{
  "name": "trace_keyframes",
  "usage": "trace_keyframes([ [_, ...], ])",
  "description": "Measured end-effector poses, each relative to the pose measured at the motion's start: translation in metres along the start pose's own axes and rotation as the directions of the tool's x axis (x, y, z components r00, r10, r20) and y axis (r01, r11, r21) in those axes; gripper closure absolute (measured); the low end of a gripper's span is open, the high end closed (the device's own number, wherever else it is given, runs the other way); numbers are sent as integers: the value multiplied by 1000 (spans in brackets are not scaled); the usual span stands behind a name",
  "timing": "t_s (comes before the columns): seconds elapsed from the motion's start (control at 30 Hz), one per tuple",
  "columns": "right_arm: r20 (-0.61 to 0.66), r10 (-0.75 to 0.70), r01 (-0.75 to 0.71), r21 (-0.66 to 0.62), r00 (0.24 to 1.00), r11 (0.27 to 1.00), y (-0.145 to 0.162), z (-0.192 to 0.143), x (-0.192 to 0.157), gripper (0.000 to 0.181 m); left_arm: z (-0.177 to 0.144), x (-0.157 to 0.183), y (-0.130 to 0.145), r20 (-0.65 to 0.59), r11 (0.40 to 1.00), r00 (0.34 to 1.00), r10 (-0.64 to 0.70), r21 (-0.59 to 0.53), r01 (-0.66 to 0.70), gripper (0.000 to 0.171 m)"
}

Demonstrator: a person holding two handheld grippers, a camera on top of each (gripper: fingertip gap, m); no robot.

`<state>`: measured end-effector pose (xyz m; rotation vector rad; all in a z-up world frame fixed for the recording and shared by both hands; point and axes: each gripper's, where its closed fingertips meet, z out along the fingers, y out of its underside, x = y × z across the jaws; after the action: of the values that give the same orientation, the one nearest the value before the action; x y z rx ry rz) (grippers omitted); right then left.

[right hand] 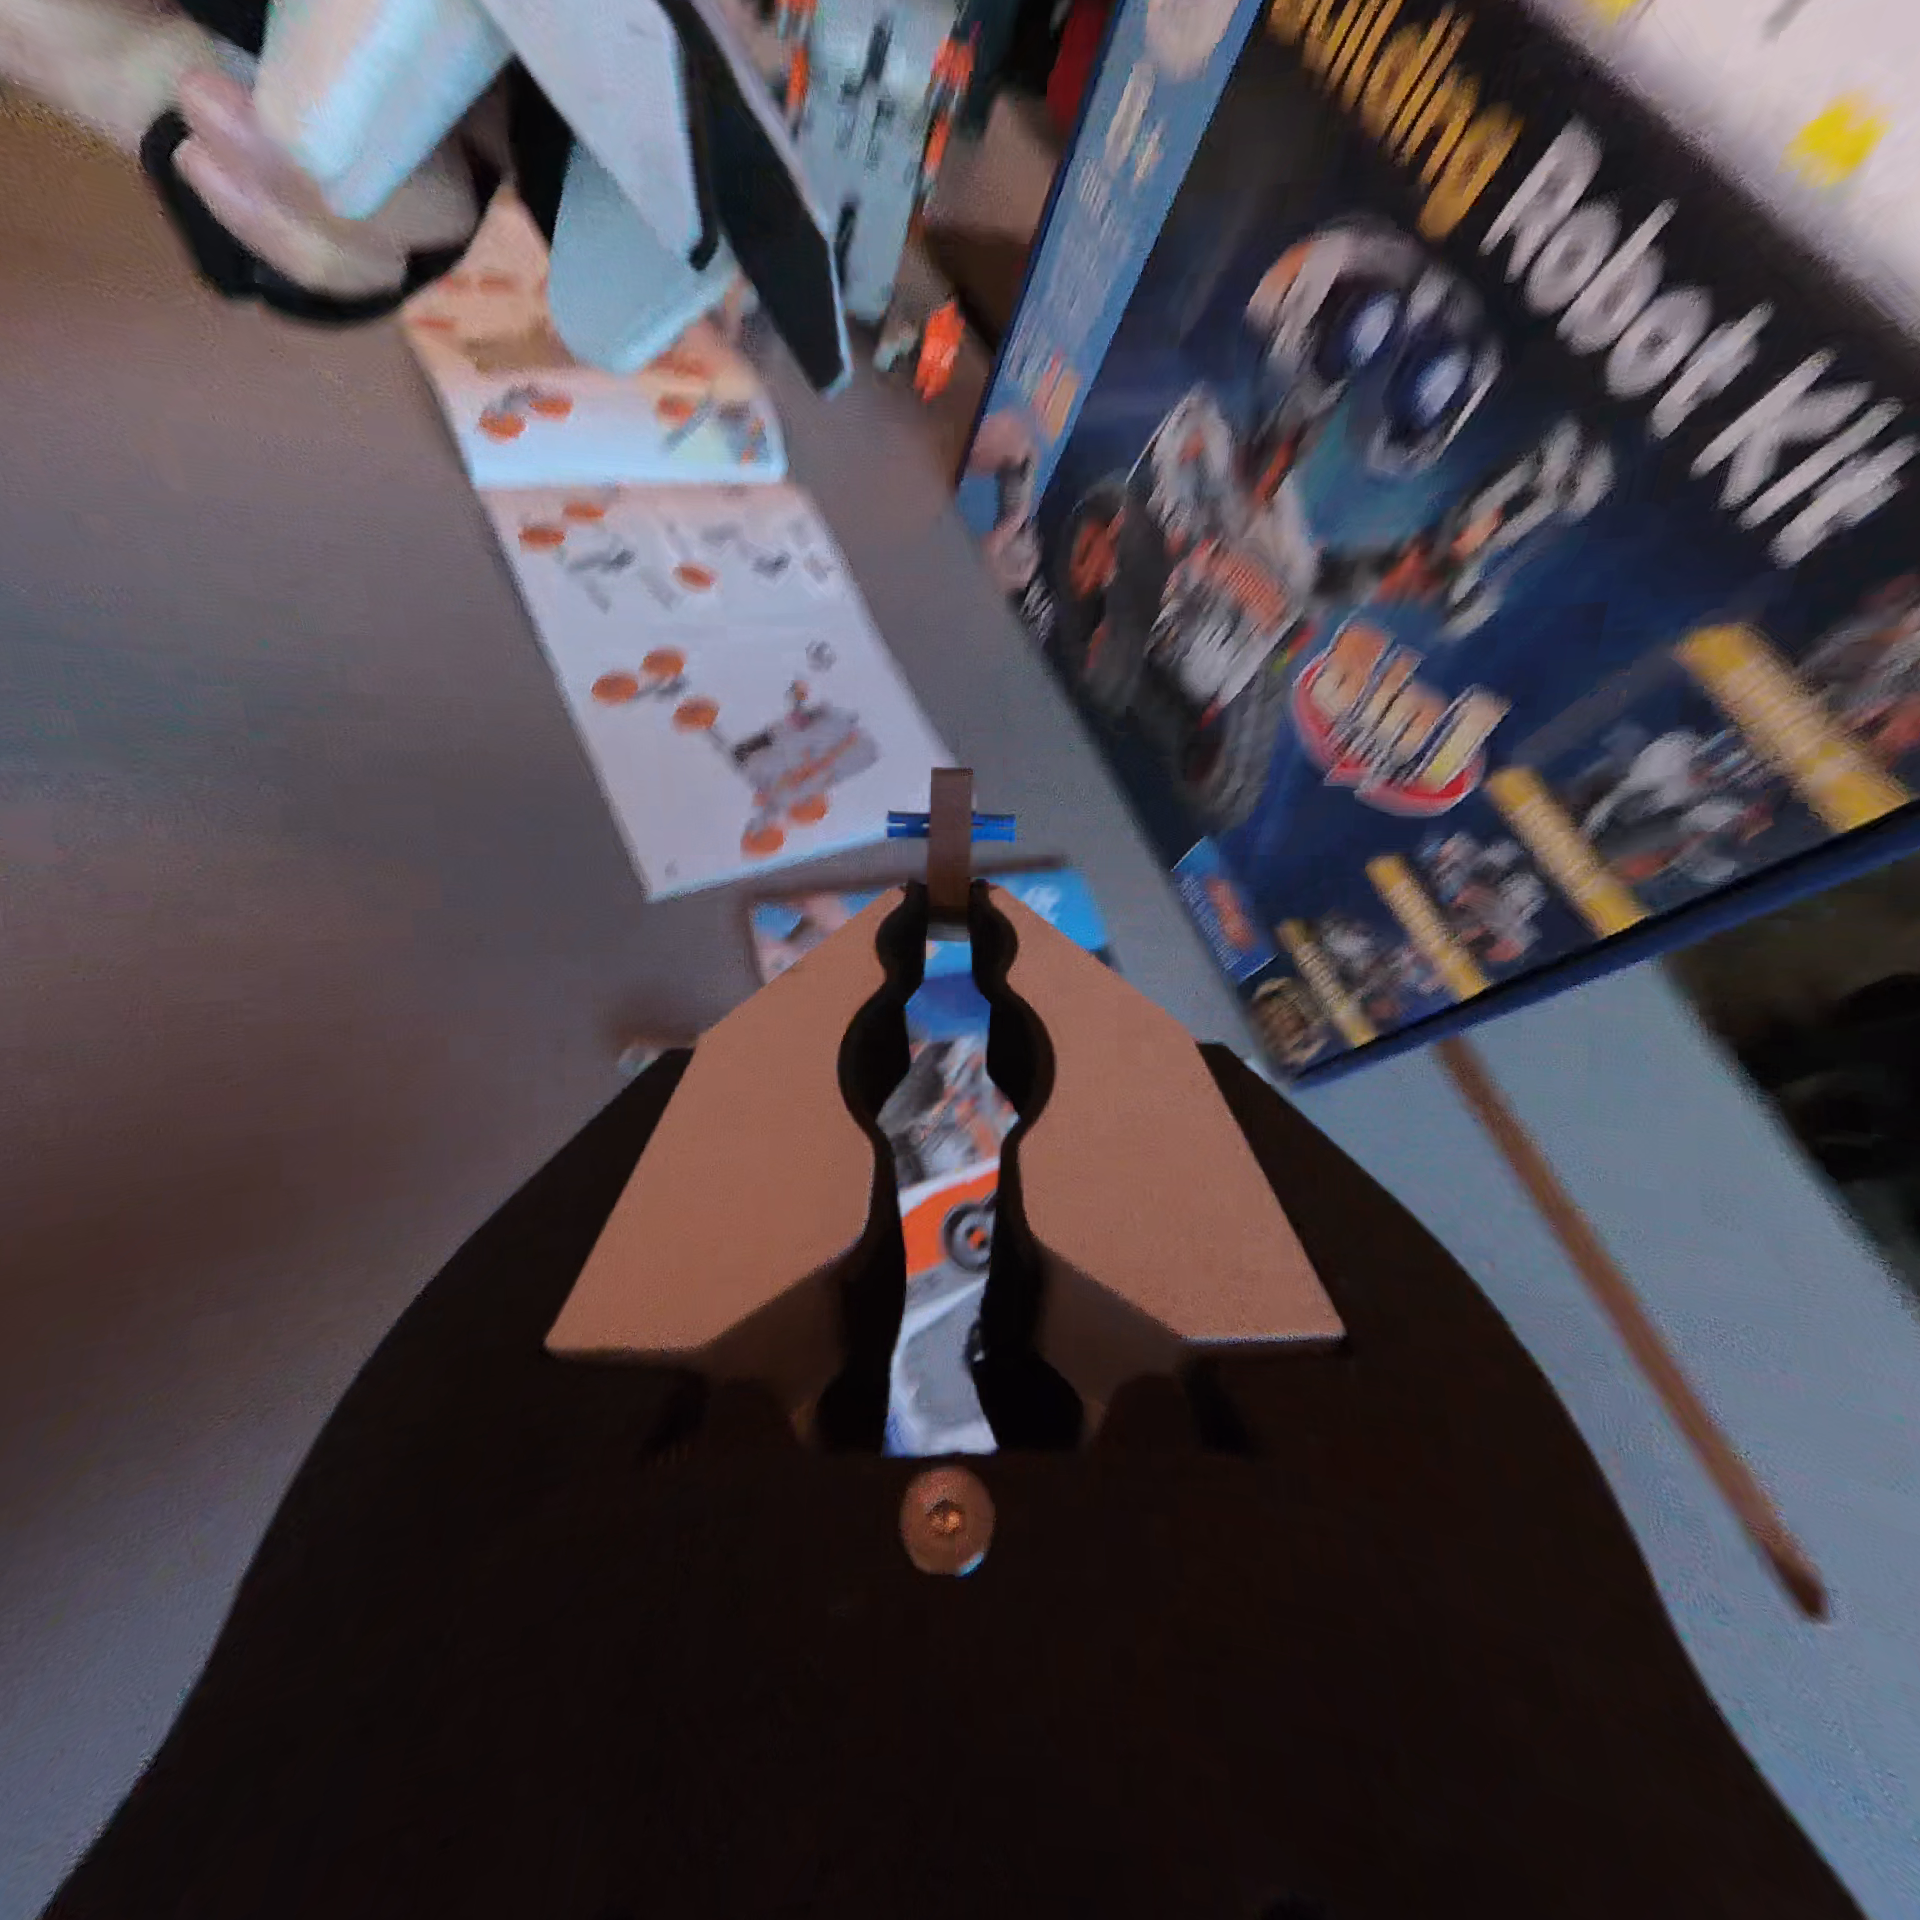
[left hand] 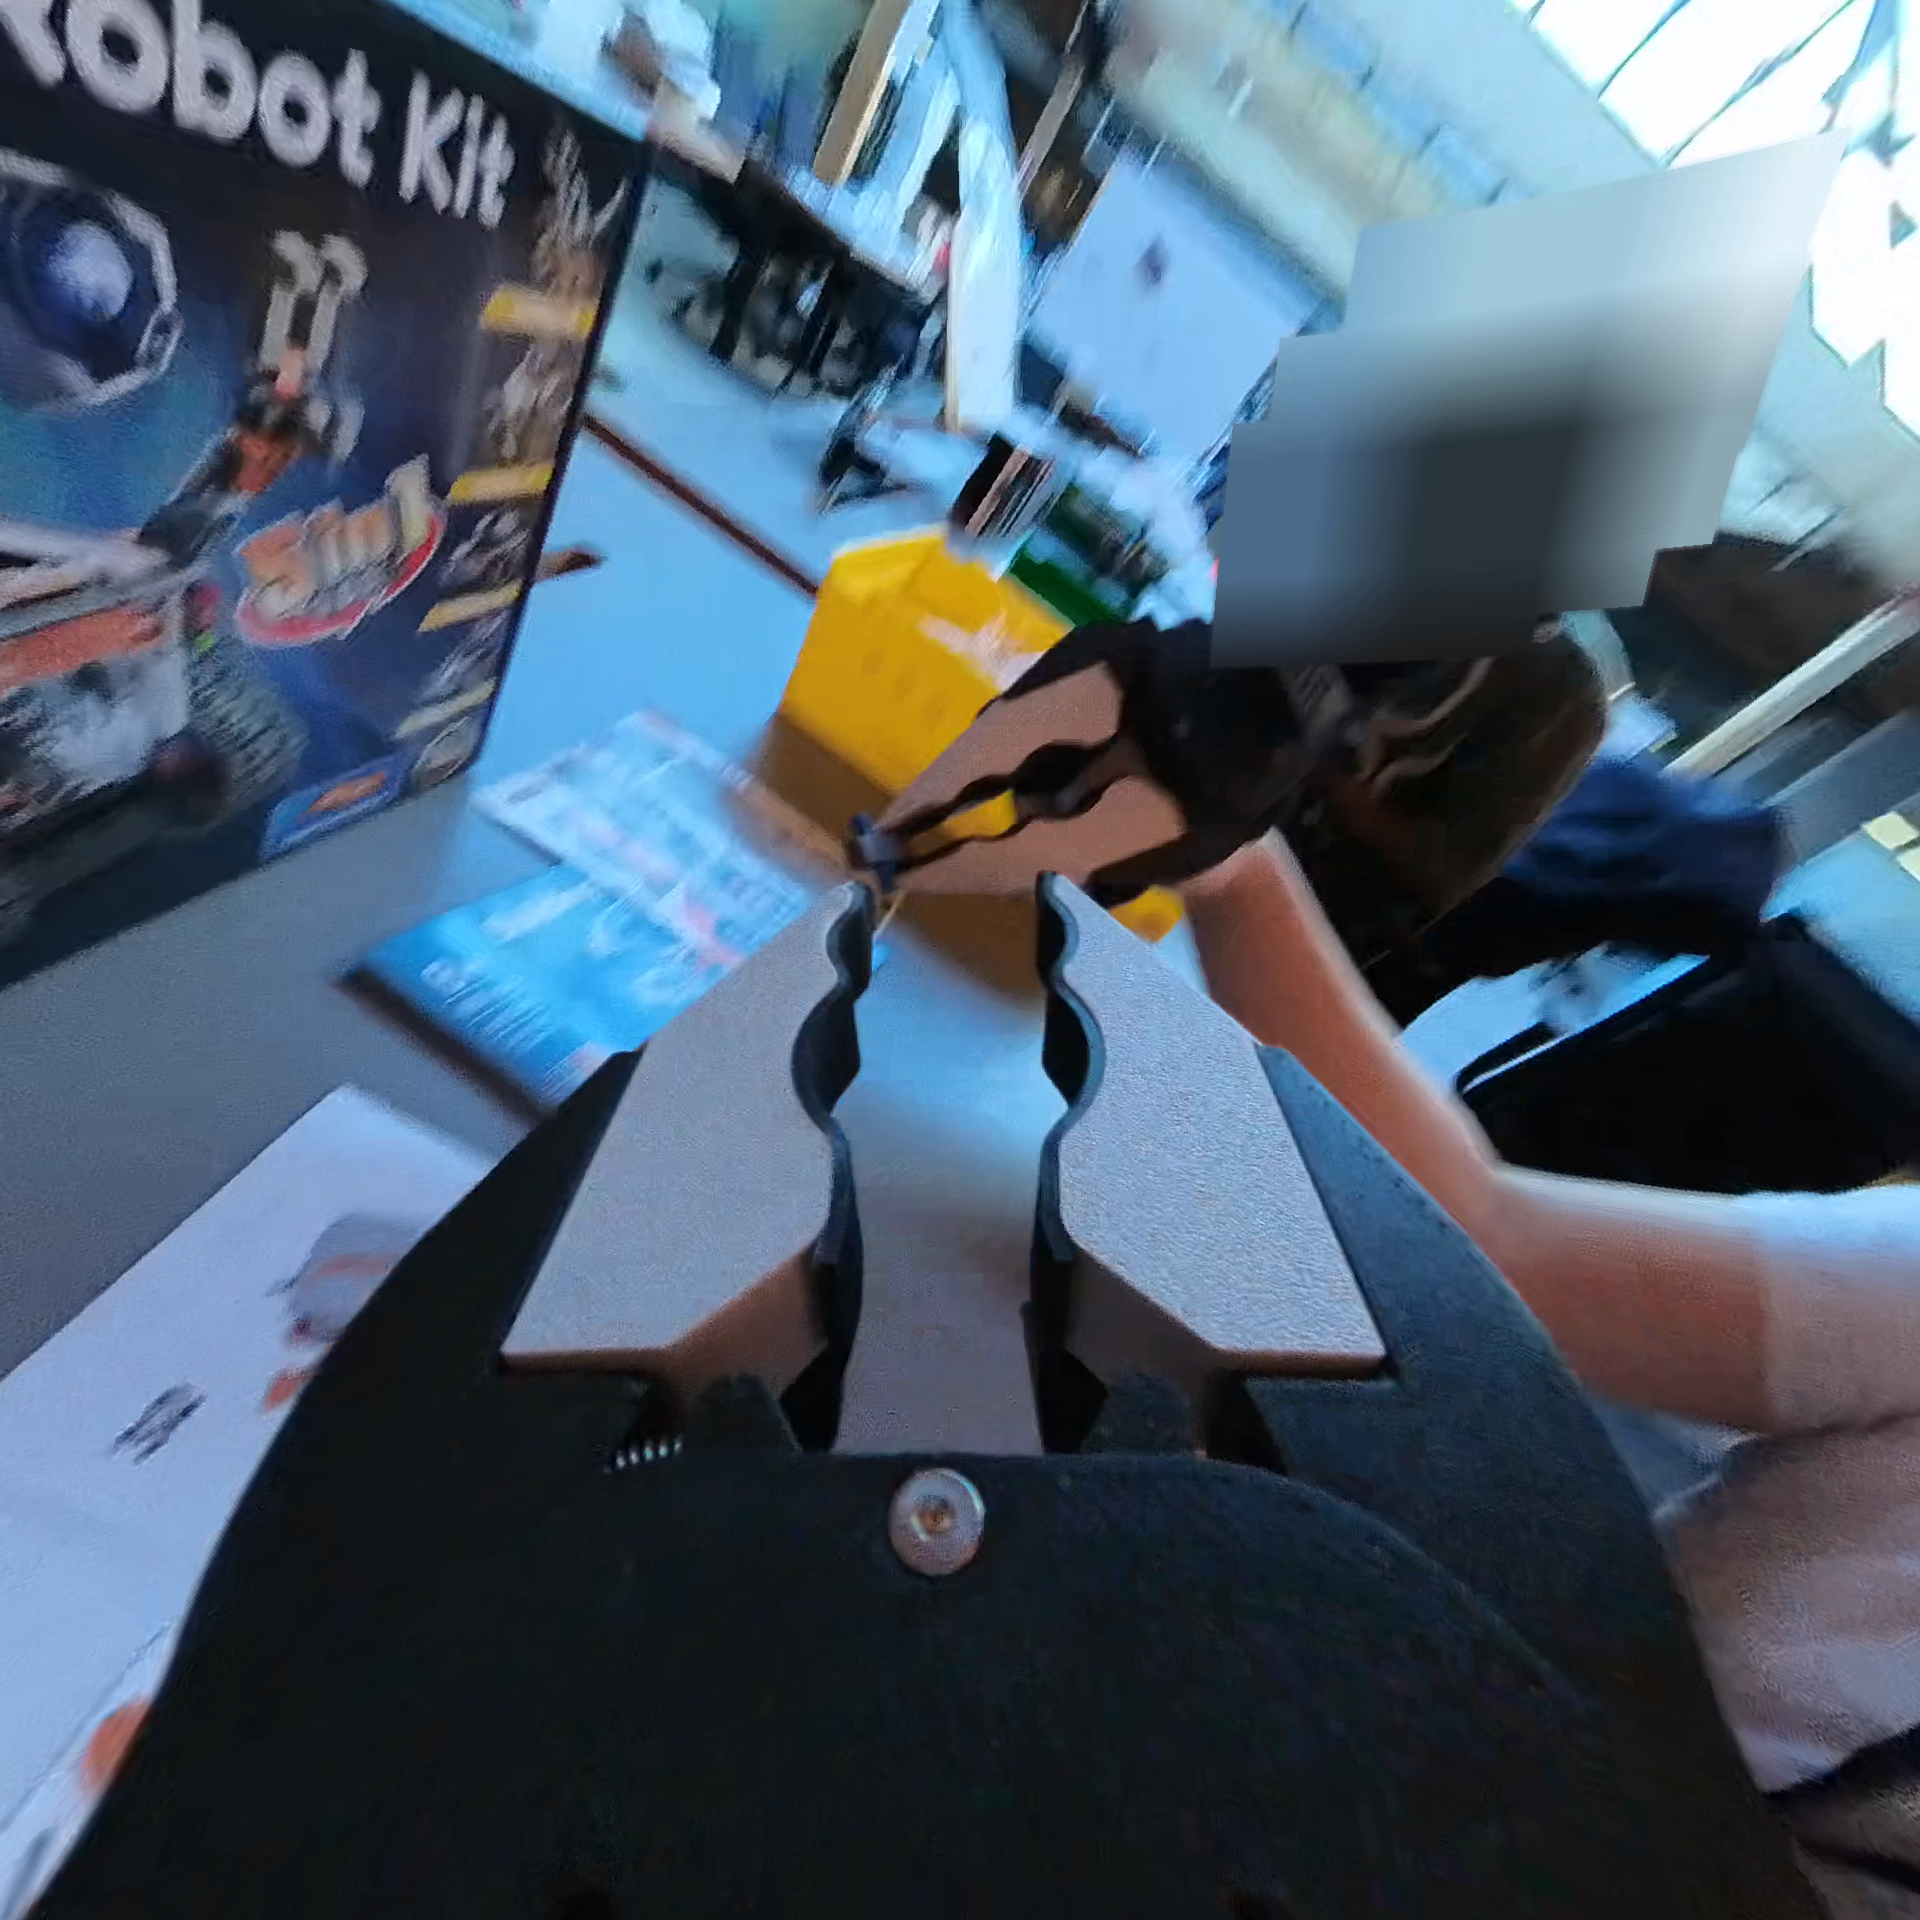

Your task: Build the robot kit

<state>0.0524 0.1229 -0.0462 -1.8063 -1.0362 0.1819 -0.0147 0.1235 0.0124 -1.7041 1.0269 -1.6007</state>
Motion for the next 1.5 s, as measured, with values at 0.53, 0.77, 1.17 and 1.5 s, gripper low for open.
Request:
trace_keyframes([
  [0.53,-78,94,-110,-233,993,966,88,-22,-10,175,67,-38,143,147,742,934,327,-652,-157,149],
  [0.77,-101,86,-105,-205,991,973,95,-15,-3,175,72,-52,166,199,579,838,507,-799,-161,150],
  [1.17,-8,143,-144,-13,990,990,59,-15,-35,175,44,-14,184,-192,377,728,658,-753,-539,166],
  [1.5,299,-46,69,-68,953,995,39,32,-162,175,-76,3,219,-321,232,656,683,-756,-612,166],
])
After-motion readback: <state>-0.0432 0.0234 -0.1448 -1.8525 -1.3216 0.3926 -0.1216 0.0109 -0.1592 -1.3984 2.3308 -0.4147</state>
